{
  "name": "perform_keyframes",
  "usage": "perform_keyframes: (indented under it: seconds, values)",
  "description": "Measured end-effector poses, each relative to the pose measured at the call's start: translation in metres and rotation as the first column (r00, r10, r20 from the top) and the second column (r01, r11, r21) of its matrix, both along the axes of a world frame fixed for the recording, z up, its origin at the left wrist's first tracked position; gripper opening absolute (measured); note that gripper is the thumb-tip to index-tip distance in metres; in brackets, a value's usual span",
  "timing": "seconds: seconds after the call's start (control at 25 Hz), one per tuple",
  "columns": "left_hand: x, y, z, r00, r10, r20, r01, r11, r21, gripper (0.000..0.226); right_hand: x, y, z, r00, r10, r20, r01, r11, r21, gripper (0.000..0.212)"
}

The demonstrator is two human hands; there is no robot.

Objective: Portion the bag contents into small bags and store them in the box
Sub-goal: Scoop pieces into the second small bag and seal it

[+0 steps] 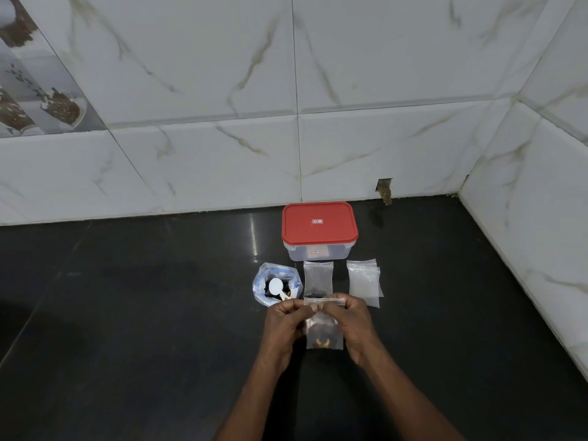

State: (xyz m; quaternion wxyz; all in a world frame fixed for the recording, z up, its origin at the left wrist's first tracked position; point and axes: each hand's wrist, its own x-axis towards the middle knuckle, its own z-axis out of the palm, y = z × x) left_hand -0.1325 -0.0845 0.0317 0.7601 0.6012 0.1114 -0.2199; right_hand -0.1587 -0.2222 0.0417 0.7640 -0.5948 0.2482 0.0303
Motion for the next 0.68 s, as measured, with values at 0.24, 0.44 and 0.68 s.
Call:
perform_keyframes:
  seconds: [0.24, 0.44, 0.68]
  values:
    - [-0.0032, 0.0001, 0.0032, 0.999, -0.008, -0.048, 0.009, 1.000, 0.026, 0.020, -0.0002, -0.0006, 0.0008, 0.998, -0.021, -0.067, 0.014, 0.995, -0.100, 0.012]
    - [-0.0025, 0.0032, 0.0004, 1.000, -0.020, -0.015, 0.021, 0.998, 0.055, 0.020, 0.0004, -0.0010, 0.0017, 0.998, 0.004, -0.059, -0.012, 0.992, -0.123, 0.010]
    - [0.0005, 0.0052, -0.0037, 0.998, -0.007, 0.063, 0.002, 0.997, 0.073, 0.017, 0.0002, -0.0012, -0.0026, 0.996, 0.041, -0.082, -0.049, 0.994, -0.100, 0.010]
